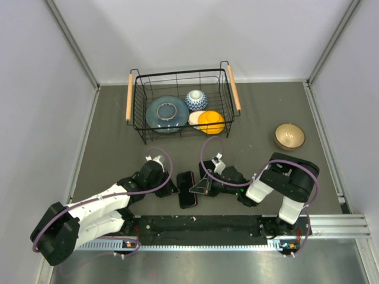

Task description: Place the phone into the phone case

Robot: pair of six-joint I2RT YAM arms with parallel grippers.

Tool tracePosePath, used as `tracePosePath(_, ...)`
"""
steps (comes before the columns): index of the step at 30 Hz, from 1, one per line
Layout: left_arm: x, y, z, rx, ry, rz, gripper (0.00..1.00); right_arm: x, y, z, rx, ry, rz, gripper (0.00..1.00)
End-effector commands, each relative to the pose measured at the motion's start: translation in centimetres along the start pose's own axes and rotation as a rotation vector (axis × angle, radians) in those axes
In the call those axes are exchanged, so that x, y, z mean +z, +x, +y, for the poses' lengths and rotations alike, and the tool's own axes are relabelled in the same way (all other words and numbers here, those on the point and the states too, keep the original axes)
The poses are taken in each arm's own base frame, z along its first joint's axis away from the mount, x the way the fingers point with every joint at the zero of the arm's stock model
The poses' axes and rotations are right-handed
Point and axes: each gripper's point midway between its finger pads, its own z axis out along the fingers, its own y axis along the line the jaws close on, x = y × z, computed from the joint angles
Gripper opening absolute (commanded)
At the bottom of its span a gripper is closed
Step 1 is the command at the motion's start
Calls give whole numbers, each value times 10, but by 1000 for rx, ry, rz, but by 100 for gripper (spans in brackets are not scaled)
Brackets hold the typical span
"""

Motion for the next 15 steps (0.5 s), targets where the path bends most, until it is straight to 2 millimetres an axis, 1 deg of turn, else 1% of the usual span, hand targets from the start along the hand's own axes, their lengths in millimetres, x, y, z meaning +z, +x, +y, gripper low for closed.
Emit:
tracePosePath(1, -3, 0, -10, 23, 34, 11, 12, 5, -10, 30, -77, -46, -18, 2)
tracePosePath(2, -3, -1, -11, 25, 36, 11, 12, 5, -9, 24, -78, -8, -8, 11)
tracePosePath(3, -3, -1, -11, 28, 33, 9, 13, 5, -9, 23, -95, 1, -6, 19)
tracePosePath(4, -3, 0, -10, 29, 31, 10, 13, 5, -12, 33, -110, -13, -6, 29)
tracePosePath(5, -3, -1, -11, 28, 31, 7, 13, 6, -10, 27, -113, 19, 10, 32)
tracePosePath(6, -3, -1, -10, 29, 30, 8, 13, 6, -10, 29, -134, 22, 16, 31)
tracePosePath(7, -3, -1, -11, 30, 31, 10, 13, 7, -12, 34, -142, 15, 12, 26)
tracePosePath(8, -3, -2, -13, 30, 35, 8, 14, 7, -12, 33, -142, 21, 11, 19)
tracePosePath(9, -3, -1, -14, 35, 45, 18, 14, 7, -13, 33, -145, 16, 5, 7)
tracePosePath(10, -4, -1, -16, 38, 52, 18, 14, 7, -14, 30, -145, 25, 0, 1)
tracePosePath(13, -8, -2, -25, 47, 88, 17, 22, 3, -18, 28, -152, 21, -4, 0)
tracePosePath(14, -11, -4, -27, 62, 89, 13, 25, 0, -22, 33, -154, 0, -15, 0)
tracePosePath(15, -13, -5, -29, 72, 91, 5, 35, -2, -24, 39, -157, -21, -23, 0)
